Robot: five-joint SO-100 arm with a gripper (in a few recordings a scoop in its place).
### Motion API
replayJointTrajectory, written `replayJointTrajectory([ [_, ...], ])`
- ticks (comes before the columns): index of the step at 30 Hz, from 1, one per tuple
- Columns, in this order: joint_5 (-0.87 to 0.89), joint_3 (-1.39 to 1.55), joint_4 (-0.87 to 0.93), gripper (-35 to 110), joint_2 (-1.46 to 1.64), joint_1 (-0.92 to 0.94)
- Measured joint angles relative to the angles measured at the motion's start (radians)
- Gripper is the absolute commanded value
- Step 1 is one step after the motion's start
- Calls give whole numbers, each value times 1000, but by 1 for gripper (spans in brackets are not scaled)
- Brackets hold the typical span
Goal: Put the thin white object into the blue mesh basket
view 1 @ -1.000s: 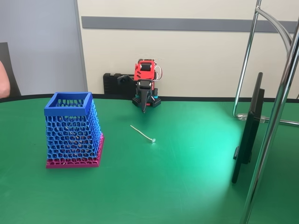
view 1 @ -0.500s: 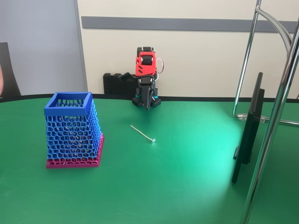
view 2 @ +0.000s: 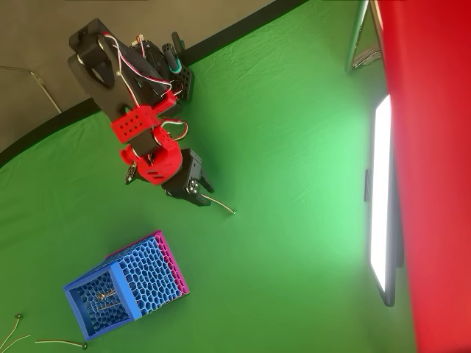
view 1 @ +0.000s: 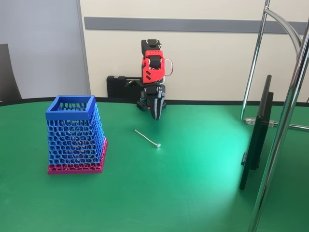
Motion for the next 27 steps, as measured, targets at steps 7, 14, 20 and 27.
replayJointTrajectory([
  [7, 130, -219, 91, 15, -284, 2],
  [14, 193, -333, 92, 13, -454, 0],
  [20, 209, -416, 92, 13, -561, 23],
  [27, 216, -495, 92, 13, -655, 31],
])
